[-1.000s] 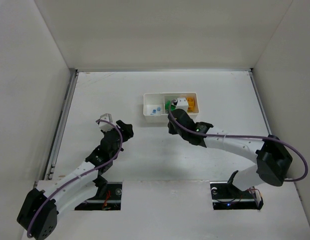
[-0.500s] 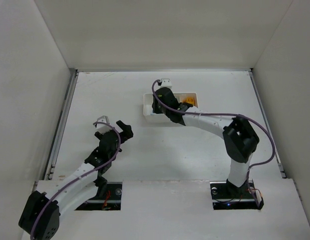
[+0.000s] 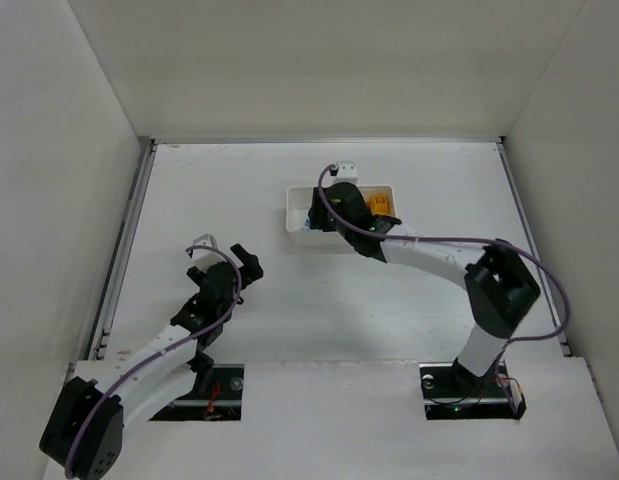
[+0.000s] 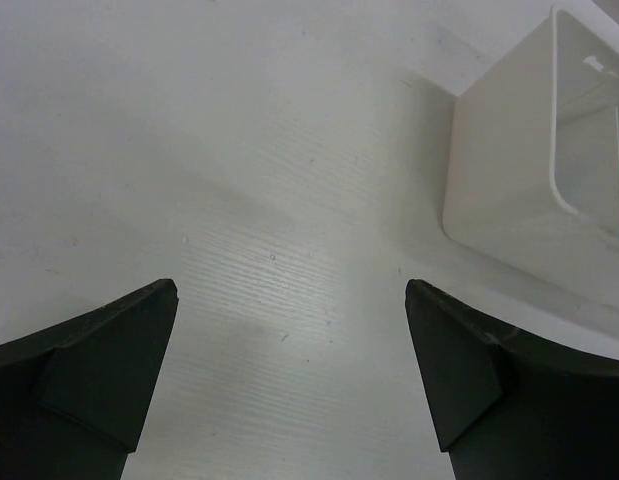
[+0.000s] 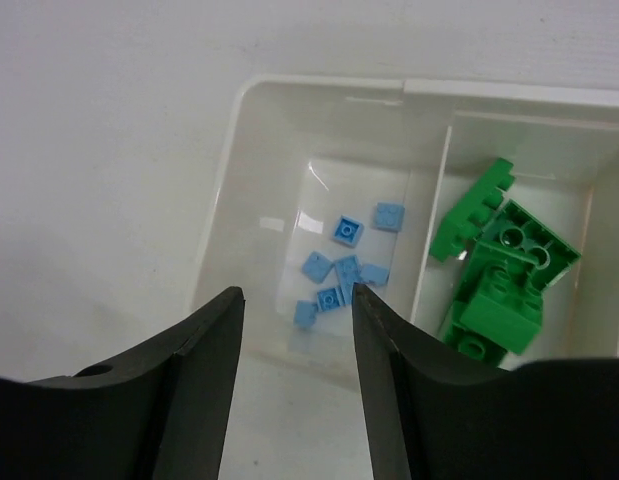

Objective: Sort the legos into containers by color

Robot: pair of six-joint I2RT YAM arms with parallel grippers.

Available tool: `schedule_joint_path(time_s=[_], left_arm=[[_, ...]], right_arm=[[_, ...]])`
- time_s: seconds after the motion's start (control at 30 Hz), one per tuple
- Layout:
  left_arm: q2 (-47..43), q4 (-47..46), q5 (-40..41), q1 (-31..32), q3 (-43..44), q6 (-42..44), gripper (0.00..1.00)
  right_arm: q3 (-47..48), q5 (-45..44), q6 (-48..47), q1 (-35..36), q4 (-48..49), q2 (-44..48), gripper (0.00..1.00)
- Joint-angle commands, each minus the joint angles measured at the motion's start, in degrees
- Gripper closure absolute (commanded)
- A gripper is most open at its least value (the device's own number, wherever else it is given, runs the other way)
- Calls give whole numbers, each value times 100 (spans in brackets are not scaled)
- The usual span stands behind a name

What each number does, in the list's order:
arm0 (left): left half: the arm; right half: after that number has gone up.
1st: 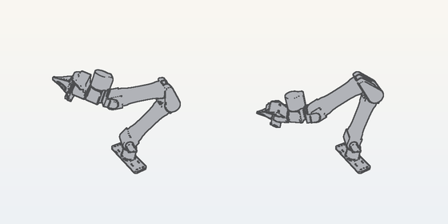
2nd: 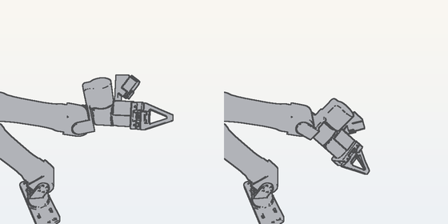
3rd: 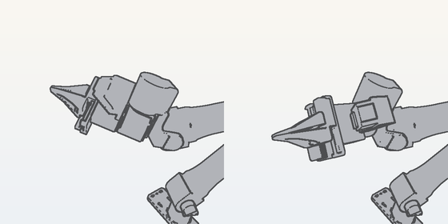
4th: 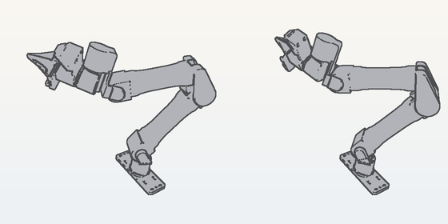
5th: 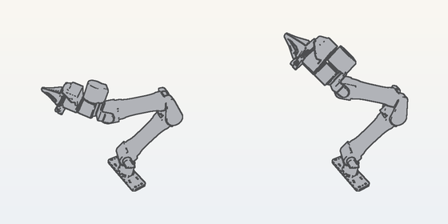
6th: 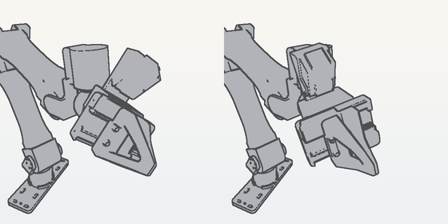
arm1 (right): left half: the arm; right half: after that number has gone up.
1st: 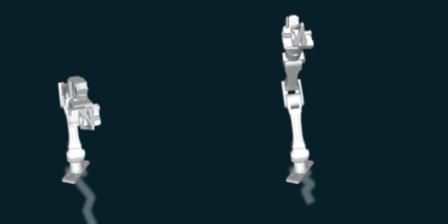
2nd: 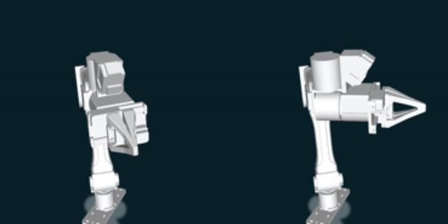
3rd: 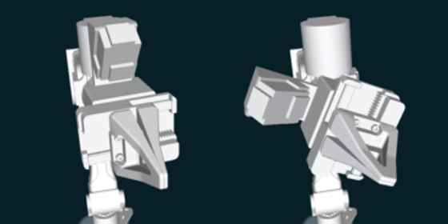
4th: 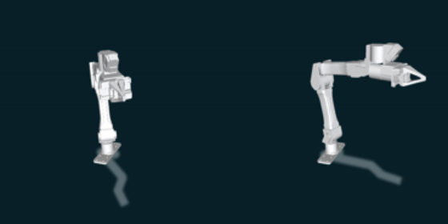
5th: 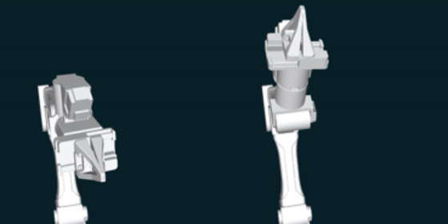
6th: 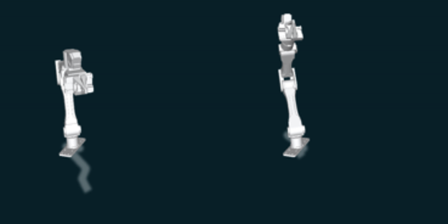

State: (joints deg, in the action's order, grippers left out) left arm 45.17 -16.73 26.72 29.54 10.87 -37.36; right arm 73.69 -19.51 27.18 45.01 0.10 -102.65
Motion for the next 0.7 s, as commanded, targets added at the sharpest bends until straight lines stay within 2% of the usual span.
schedule_joint_path(time_s=[0.0, 0.13, 0.27, 0.33, 0.43, 0.57, 0.67], left_arm=[[18, 73, 149, 65, 274, -34, 0], [-17, 267, 158, 153, 406, -113, 0], [-8, 503, 158, 258, 547, -201, 0], [-34, 670, 158, 337, 617, -210, 0], [-8, 987, 167, 425, 749, -227, 0], [-86, 1505, 35, 434, 969, -517, 0], [-254, 1611, 44, 443, 969, -553, 0]], right_arm=[[-844, -368, -11, -15, 806, 1183, 45], [-2460, -1106, 24, -15, 1203, 2798, 34], [-3929, -1765, 138, -15, 1037, 4715, 21], [-4562, -2178, 366, -23, 765, 5646, 0], [-5021, -2610, 805, -225, -112, 6589, 0], [-5075, -2699, 1631, -813, -1448, 7074, 0], [-5198, -2646, 1773, -1244, -1697, 7294, 0]])
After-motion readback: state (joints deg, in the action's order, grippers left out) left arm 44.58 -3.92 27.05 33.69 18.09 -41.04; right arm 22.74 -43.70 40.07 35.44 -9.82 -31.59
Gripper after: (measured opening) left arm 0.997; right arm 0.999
